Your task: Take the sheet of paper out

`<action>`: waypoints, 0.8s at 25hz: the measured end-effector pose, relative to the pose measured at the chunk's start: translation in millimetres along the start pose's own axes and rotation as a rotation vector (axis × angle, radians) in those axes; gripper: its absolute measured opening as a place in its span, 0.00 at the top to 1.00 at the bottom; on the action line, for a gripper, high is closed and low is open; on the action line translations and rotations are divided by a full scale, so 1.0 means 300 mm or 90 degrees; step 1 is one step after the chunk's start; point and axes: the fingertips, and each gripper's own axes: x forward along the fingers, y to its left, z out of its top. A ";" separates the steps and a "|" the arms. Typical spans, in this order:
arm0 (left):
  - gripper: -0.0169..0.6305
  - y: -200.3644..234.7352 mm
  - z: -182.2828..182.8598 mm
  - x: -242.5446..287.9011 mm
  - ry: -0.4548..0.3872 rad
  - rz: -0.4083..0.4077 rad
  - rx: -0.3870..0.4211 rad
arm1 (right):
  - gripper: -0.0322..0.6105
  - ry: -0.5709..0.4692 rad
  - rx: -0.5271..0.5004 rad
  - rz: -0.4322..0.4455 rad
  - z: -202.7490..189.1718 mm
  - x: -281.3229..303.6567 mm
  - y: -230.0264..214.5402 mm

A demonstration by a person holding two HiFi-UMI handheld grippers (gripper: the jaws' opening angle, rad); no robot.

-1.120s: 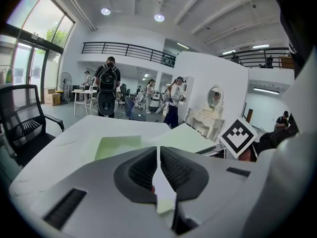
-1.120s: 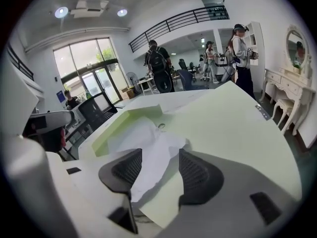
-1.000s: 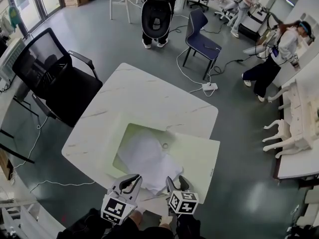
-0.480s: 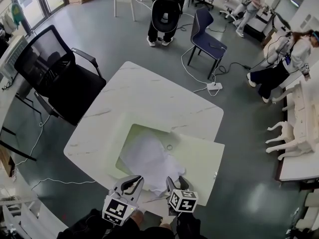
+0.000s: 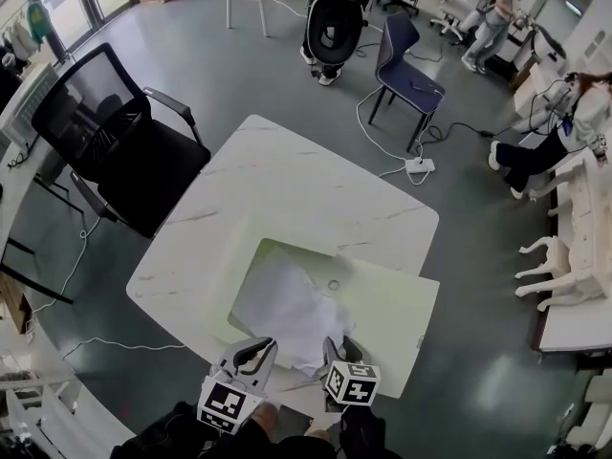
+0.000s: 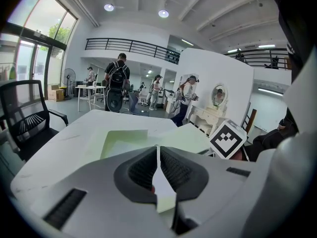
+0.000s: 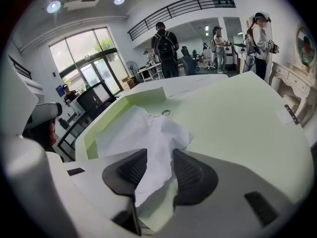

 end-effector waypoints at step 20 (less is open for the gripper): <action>0.91 0.033 -0.016 -0.016 -0.002 0.008 -0.007 | 0.88 -0.016 -0.015 -0.032 0.023 0.001 0.000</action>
